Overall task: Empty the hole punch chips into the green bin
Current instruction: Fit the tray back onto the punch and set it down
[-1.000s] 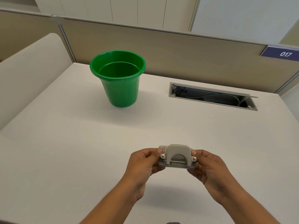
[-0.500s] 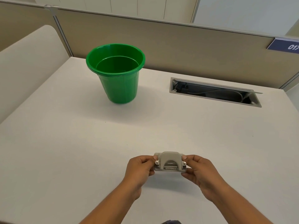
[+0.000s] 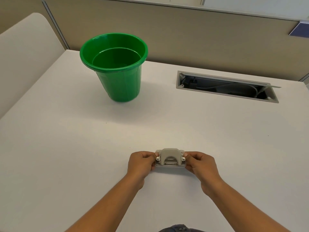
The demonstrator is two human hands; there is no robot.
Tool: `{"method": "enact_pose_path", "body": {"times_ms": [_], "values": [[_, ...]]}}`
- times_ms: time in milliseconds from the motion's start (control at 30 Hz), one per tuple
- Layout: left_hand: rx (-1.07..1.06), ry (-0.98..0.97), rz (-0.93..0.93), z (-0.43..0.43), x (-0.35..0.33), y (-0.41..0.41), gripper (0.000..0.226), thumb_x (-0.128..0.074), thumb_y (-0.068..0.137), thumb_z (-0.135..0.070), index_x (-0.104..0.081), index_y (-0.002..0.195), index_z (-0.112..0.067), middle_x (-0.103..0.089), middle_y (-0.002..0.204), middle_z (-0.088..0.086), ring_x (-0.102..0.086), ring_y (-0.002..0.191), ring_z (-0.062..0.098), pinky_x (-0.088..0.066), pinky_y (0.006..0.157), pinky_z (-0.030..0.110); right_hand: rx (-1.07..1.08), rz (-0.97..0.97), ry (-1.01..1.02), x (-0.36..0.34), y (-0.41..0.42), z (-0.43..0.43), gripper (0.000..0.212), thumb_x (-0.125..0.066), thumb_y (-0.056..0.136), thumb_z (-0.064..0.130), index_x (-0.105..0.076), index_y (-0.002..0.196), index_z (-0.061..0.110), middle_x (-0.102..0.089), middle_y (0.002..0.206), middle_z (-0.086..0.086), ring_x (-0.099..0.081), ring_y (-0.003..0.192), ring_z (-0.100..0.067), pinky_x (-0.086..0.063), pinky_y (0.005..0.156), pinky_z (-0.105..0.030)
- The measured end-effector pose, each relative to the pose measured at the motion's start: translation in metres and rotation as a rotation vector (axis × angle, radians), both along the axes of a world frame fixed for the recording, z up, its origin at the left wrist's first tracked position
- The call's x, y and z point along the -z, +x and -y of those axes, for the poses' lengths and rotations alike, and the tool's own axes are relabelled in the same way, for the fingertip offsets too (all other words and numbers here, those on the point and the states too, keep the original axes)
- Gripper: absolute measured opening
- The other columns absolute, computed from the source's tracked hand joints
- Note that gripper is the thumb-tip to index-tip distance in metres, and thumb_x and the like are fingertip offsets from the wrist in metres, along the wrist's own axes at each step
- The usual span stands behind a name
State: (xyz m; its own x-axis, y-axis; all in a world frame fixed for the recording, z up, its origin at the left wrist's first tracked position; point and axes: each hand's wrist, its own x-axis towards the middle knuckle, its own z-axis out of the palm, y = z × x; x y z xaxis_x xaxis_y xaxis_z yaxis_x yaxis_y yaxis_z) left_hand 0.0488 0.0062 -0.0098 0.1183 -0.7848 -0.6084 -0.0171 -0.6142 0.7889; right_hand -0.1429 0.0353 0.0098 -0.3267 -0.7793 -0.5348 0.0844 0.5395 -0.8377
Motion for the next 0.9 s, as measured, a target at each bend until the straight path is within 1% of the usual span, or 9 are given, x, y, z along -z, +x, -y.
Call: {"method": "enact_pose_path", "body": {"times_ms": [133,233,333,367,433,500,600,733,900], "values": [[0.012,-0.044,0.067,0.002,0.006,-0.001,0.013,-0.077,0.082,-0.023,-0.078,0.073,-0.013,-0.073,0.065,0.003,-0.063,0.062,0.018,-0.058,0.069,0.035,-0.007,0.012,0.018,0.010,-0.002,0.004,0.015,-0.070,0.089,0.014,-0.082,0.080,0.013,-0.081,0.089,-0.012,-0.074,0.088,-0.036,-0.061,0.087,-0.038],[0.044,-0.073,0.110,0.003,0.008,-0.001,0.024,-0.072,0.086,-0.029,-0.079,0.072,-0.011,-0.073,0.067,0.013,-0.060,0.063,0.020,-0.057,0.072,0.041,-0.038,0.007,0.015,0.018,-0.004,0.005,0.014,-0.072,0.088,0.019,-0.083,0.081,0.015,-0.082,0.090,-0.004,-0.072,0.099,-0.036,-0.058,0.094,-0.044],[0.084,-0.107,0.135,0.002,0.008,-0.002,0.042,-0.065,0.090,-0.039,-0.076,0.071,-0.002,-0.072,0.075,0.025,-0.054,0.062,0.022,-0.047,0.066,0.035,-0.056,-0.002,0.013,0.023,-0.006,0.006,0.013,-0.072,0.089,0.022,-0.083,0.087,0.015,-0.083,0.093,-0.002,-0.073,0.101,-0.034,-0.056,0.097,-0.047],[0.100,-0.115,0.138,0.002,0.007,-0.003,0.042,-0.065,0.089,-0.041,-0.076,0.070,-0.004,-0.072,0.070,0.021,-0.055,0.061,0.021,-0.046,0.066,0.034,-0.053,-0.004,0.017,0.024,-0.007,0.007,0.014,-0.070,0.090,0.021,-0.083,0.088,0.015,-0.082,0.094,-0.003,-0.073,0.101,-0.034,-0.055,0.098,-0.048],[0.132,-0.121,0.149,0.002,0.006,-0.005,0.034,-0.068,0.087,-0.040,-0.078,0.066,-0.016,-0.071,0.059,-0.005,-0.057,0.060,0.017,-0.048,0.065,0.031,-0.047,-0.008,0.020,0.026,-0.009,0.009,0.016,-0.067,0.091,0.018,-0.082,0.087,0.014,-0.082,0.097,-0.003,-0.073,0.101,-0.034,-0.055,0.099,-0.049],[0.157,-0.132,0.164,0.003,0.004,-0.006,0.029,-0.071,0.086,-0.038,-0.077,0.060,-0.026,-0.065,0.050,-0.018,-0.056,0.057,0.010,-0.045,0.060,0.025,-0.051,-0.029,0.017,0.028,-0.009,0.011,0.018,-0.066,0.091,0.016,-0.082,0.086,0.014,-0.082,0.099,-0.001,-0.073,0.101,-0.031,-0.054,0.099,-0.049],[0.161,-0.165,0.191,0.004,0.005,-0.007,0.027,-0.071,0.086,-0.036,-0.075,0.060,-0.029,-0.062,0.046,-0.022,-0.053,0.051,0.002,-0.040,0.056,0.022,-0.063,-0.081,0.020,0.029,-0.010,0.011,0.018,-0.066,0.091,0.017,-0.083,0.086,0.015,-0.081,0.098,0.003,-0.074,0.100,-0.025,-0.053,0.100,-0.048],[0.163,-0.192,0.224,0.003,0.008,-0.009,0.019,-0.072,0.085,-0.037,-0.079,0.071,-0.027,-0.063,0.051,-0.020,-0.055,0.051,-0.004,-0.039,0.053,0.014,-0.083,-0.098,0.023,0.029,-0.011,0.008,0.021,-0.065,0.092,0.021,-0.083,0.082,0.019,-0.082,0.093,0.006,-0.074,0.098,-0.023,-0.055,0.097,-0.044],[0.179,-0.229,0.273,0.002,0.013,-0.008,0.014,-0.072,0.086,-0.035,-0.081,0.082,-0.025,-0.070,0.065,-0.018,-0.059,0.056,-0.013,-0.038,0.050,0.001,-0.148,-0.173,-0.014,0.029,-0.010,0.004,0.015,-0.072,0.088,0.027,-0.082,0.098,0.022,-0.081,0.097,0.006,-0.072,0.095,-0.014,-0.054,0.083,-0.029]]}}
